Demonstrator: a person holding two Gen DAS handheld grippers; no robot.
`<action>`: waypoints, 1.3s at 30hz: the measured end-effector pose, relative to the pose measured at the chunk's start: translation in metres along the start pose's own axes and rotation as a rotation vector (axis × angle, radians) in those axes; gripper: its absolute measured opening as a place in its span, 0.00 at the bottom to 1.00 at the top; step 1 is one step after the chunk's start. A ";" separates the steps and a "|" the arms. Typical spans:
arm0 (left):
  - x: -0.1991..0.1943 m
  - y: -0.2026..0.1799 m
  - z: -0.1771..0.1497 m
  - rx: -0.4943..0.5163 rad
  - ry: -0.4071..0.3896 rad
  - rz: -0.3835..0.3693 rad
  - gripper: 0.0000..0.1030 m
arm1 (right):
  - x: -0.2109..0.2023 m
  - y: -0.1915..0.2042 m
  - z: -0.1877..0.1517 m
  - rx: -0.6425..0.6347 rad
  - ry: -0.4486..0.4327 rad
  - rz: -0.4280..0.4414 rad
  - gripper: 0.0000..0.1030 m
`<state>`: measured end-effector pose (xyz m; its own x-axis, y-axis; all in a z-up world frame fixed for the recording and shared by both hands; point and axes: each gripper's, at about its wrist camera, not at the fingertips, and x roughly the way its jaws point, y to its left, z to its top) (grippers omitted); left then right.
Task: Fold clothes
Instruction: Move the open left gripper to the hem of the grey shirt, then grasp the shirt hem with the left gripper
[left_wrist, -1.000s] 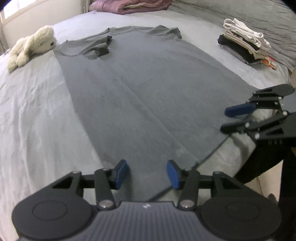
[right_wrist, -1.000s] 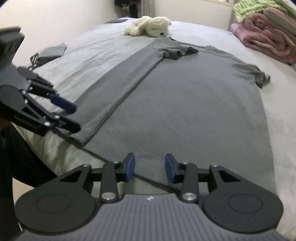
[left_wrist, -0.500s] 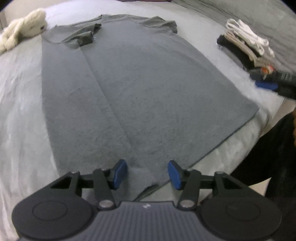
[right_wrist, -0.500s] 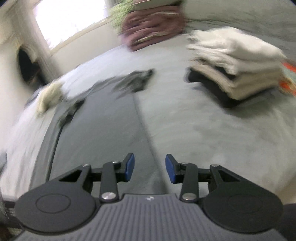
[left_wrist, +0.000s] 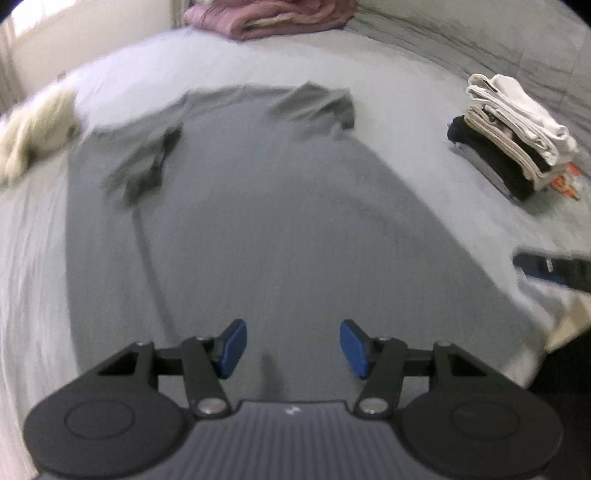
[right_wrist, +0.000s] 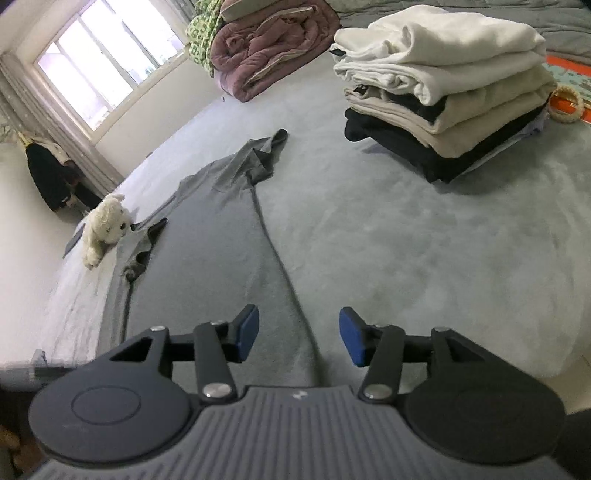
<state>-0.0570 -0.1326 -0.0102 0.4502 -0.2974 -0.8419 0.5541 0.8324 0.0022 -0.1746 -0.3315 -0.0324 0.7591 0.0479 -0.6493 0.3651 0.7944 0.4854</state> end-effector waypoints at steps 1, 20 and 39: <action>0.006 -0.009 0.012 0.017 -0.012 0.015 0.56 | 0.000 -0.002 -0.001 0.001 0.002 0.004 0.52; 0.153 -0.117 0.222 0.293 -0.169 0.162 0.66 | 0.010 -0.018 0.009 0.077 0.041 0.167 0.56; 0.229 -0.114 0.278 0.210 0.007 0.183 0.65 | 0.003 -0.026 0.011 0.128 0.045 0.232 0.57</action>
<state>0.1775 -0.4255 -0.0535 0.5517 -0.1473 -0.8209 0.5976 0.7564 0.2660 -0.1758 -0.3583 -0.0404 0.8069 0.2488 -0.5358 0.2515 0.6760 0.6927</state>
